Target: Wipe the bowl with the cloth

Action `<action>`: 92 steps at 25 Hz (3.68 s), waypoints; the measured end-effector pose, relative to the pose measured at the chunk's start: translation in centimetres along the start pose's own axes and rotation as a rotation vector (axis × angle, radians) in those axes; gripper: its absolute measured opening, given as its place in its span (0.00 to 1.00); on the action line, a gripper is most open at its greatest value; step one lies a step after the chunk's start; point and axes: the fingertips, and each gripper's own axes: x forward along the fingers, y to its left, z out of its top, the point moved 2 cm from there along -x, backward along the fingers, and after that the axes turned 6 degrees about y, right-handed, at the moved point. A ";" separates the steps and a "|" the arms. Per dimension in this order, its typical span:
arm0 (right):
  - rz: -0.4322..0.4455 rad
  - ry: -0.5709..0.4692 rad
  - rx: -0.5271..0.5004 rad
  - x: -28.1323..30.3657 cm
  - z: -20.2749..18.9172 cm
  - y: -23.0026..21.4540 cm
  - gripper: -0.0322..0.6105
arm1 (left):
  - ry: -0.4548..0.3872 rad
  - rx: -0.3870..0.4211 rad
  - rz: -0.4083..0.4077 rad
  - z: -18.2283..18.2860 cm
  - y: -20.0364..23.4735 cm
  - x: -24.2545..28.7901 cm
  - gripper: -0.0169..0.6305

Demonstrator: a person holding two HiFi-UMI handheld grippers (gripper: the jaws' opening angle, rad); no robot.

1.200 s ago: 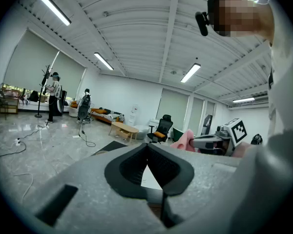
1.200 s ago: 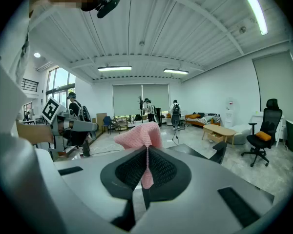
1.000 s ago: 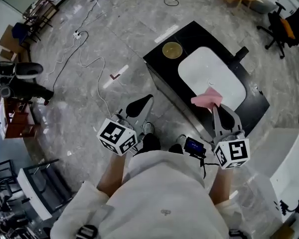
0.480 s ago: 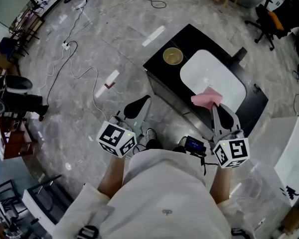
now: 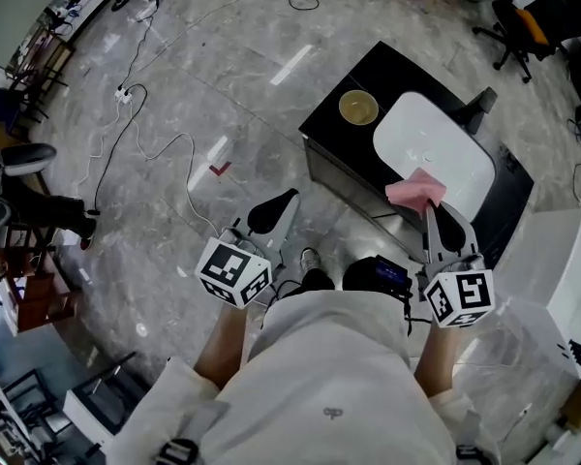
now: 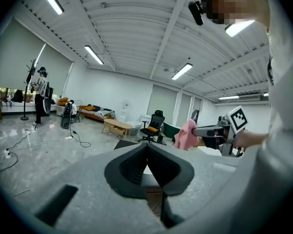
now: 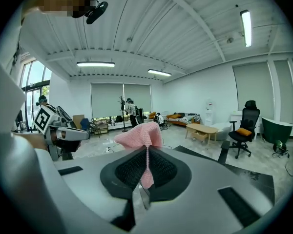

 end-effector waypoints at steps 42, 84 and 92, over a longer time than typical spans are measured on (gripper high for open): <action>-0.080 -0.019 0.196 16.6 2.1 -11.7 0.07 | 0.187 0.056 -0.033 3.6 10.2 19.8 0.05; -0.069 0.164 0.166 18.0 -1.5 -12.7 0.07 | 0.515 -0.351 0.072 -12.4 16.9 34.1 0.19; -0.079 0.175 0.176 18.5 -1.9 -12.9 0.07 | 0.557 -0.390 0.093 -13.8 17.6 35.5 0.19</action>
